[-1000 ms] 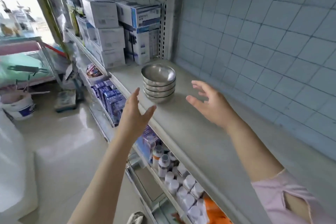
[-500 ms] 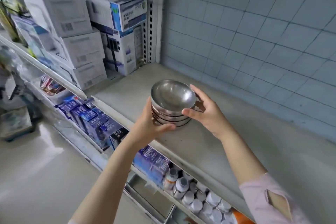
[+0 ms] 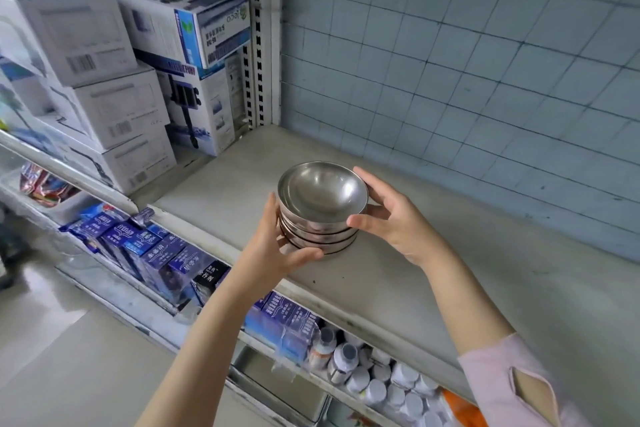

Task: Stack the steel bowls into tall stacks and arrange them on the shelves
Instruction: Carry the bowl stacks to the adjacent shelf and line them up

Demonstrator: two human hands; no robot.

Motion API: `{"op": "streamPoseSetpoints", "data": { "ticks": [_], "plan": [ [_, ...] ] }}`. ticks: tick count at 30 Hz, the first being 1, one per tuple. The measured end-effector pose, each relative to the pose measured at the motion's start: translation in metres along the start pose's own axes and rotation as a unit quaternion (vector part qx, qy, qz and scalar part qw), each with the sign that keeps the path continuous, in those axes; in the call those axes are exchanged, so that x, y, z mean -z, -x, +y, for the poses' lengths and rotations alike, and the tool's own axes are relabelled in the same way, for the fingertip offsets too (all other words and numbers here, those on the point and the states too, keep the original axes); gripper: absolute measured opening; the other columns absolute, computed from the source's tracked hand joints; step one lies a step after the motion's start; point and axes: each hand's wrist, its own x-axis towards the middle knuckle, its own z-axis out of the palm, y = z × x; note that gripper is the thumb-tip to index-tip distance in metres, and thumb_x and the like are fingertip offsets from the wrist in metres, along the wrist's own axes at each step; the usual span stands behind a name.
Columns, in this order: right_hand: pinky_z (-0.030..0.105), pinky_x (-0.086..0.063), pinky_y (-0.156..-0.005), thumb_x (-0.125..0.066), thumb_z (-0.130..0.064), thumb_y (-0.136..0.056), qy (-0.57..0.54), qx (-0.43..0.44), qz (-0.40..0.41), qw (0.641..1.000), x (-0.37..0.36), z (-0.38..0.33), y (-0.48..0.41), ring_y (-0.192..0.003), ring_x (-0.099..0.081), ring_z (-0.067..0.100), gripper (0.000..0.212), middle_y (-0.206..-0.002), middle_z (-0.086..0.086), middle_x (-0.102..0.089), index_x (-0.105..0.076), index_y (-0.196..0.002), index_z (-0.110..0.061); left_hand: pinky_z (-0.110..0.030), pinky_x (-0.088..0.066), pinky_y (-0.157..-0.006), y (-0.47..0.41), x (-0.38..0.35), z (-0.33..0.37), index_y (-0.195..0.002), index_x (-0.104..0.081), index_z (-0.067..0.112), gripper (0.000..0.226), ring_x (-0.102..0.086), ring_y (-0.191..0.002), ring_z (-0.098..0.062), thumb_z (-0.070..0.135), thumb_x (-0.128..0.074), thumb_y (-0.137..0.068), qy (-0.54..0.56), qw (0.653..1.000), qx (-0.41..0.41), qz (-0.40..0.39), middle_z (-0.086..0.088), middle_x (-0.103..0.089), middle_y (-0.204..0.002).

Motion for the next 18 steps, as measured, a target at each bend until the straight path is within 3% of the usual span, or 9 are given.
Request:
{"op": "streamPoseSetpoints", "data": {
  "ticks": [3,6,12,15,18],
  "plan": [
    [0.024,-0.046,-0.103,-0.084,-0.025,-0.067,-0.015,-0.004,0.012,1.0,-0.002,0.002,0.002,-0.125,-0.057,0.006,0.093,-0.149,-0.005,-0.048,-0.039,-0.149,-0.023,-0.017,-0.045,-0.1,0.0,-0.001,-0.001,-0.145,-0.033,0.028,0.094,-0.056,-0.116,0.002,0.038,-0.084,-0.066,-0.003,1.0,-0.004,0.01,0.012,-0.058,-0.129],
    [0.025,-0.048,-0.101,-0.085,-0.021,-0.067,-0.026,-0.003,0.04,0.999,-0.001,0.002,0.007,-0.119,-0.062,0.008,0.087,-0.145,-0.005,-0.052,-0.043,-0.143,-0.028,-0.007,-0.044,-0.087,-0.005,-0.003,-0.002,-0.138,-0.042,0.021,0.084,-0.057,-0.114,-0.001,0.03,-0.084,-0.067,0.014,1.0,-0.005,0.004,0.008,-0.063,-0.122],
    [0.023,-0.049,-0.096,-0.087,-0.016,-0.068,-0.02,0.005,0.112,0.993,0.028,-0.01,0.049,-0.119,-0.063,0.009,0.082,-0.132,-0.014,-0.061,-0.046,-0.138,-0.03,-0.018,-0.05,-0.089,-0.012,-0.041,0.013,-0.138,-0.042,0.019,0.085,-0.057,-0.115,-0.008,0.033,-0.084,-0.065,0.039,0.998,-0.036,-0.034,0.005,-0.064,-0.118],
    [0.02,-0.05,-0.093,-0.087,-0.018,-0.067,-0.009,0.013,0.158,0.987,0.055,-0.02,0.086,-0.118,-0.063,0.008,0.084,-0.135,-0.012,-0.06,-0.047,-0.14,-0.026,-0.02,-0.052,-0.088,-0.012,-0.074,0.034,-0.142,-0.039,0.022,0.094,-0.056,-0.116,-0.008,0.038,-0.084,-0.061,0.051,0.995,-0.066,-0.049,0.006,-0.063,-0.121],
    [0.017,-0.051,-0.086,-0.08,-0.008,-0.07,-0.02,0.023,0.214,0.976,0.082,-0.034,0.136,-0.105,-0.067,0.001,0.077,-0.126,-0.017,-0.062,-0.048,-0.139,-0.022,-0.015,-0.052,-0.079,-0.007,-0.117,0.062,-0.139,-0.042,0.028,0.092,-0.057,-0.109,-0.002,0.04,-0.084,-0.058,0.057,0.99,-0.102,-0.076,0.011,-0.064,-0.117]
  ]
}}
